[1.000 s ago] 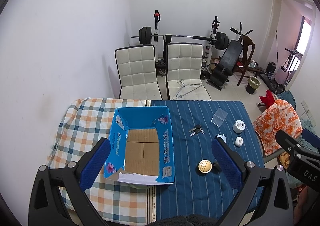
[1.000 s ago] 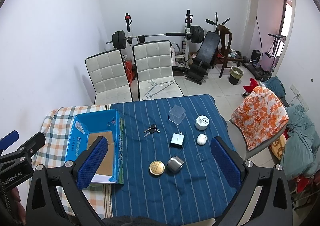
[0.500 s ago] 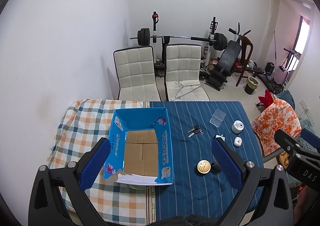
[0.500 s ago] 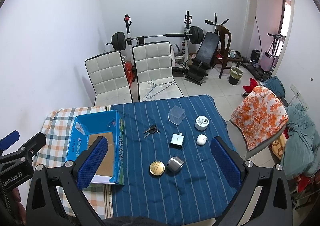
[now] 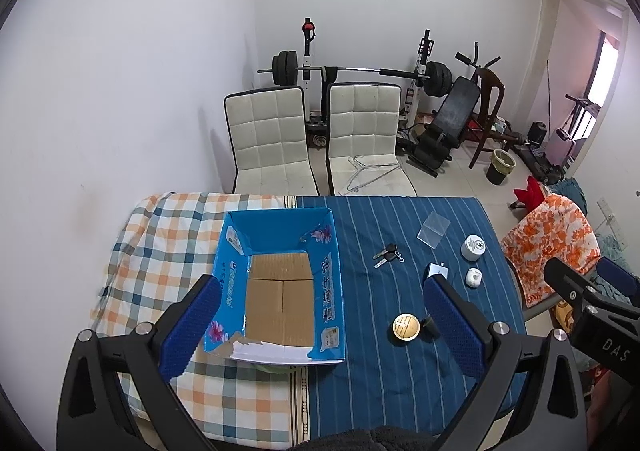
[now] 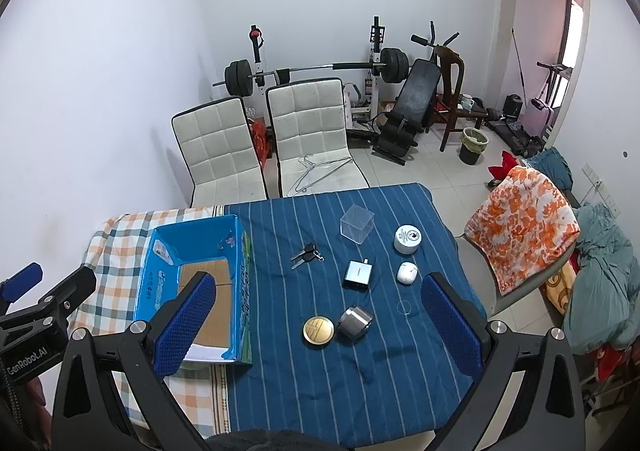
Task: Organize rigid objects
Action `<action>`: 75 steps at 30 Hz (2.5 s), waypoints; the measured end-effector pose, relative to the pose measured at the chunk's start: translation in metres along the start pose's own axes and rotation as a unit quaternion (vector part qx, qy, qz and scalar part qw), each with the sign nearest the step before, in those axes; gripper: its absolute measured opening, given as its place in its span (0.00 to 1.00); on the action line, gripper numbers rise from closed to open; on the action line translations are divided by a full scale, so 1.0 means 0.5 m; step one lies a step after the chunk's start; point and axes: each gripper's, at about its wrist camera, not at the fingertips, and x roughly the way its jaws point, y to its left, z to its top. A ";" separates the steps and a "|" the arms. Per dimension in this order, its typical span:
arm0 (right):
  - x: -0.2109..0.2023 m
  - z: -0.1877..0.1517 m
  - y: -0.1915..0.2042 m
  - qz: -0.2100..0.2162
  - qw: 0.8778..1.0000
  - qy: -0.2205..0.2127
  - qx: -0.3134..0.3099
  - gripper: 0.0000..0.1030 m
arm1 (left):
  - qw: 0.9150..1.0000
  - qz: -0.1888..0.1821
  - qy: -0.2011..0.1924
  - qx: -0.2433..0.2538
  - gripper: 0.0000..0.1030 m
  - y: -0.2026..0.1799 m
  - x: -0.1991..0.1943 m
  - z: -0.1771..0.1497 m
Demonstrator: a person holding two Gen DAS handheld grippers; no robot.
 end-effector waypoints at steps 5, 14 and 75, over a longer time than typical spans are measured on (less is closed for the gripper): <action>0.023 0.001 -0.015 -0.006 1.000 0.009 0.018 1.00 | 1.000 -0.004 0.010 0.011 1.00 -0.006 0.049 0.004; 0.163 -0.027 -0.117 -0.055 0.991 0.071 0.097 1.00 | 0.993 -0.046 0.071 0.084 1.00 -0.091 0.251 -0.020; 0.881 -0.289 -0.305 0.014 0.895 0.404 0.191 0.68 | 0.927 -0.046 0.328 0.175 0.59 -0.367 0.892 -0.325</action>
